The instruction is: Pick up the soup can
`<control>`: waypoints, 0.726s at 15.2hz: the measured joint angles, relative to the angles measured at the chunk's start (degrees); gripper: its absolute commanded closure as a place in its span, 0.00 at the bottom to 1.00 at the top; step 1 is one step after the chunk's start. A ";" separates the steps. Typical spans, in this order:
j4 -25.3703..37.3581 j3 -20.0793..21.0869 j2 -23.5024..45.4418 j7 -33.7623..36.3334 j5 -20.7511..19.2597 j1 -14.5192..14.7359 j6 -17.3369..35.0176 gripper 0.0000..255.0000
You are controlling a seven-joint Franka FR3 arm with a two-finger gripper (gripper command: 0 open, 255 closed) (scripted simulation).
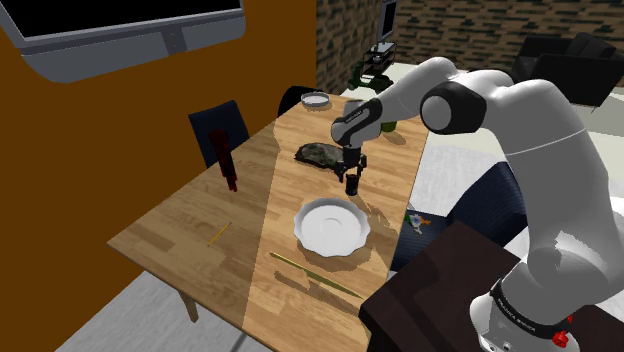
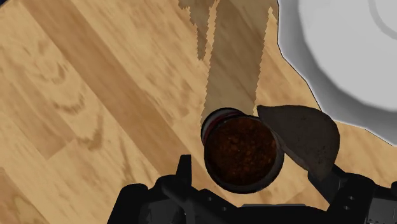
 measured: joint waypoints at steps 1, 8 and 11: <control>0.07 0.01 0.22 -0.03 0.02 -0.03 0.14 1.00; 0.31 0.01 0.30 -0.02 0.02 -0.04 0.21 1.00; 0.28 0.01 0.30 -0.03 0.02 -0.04 0.26 1.00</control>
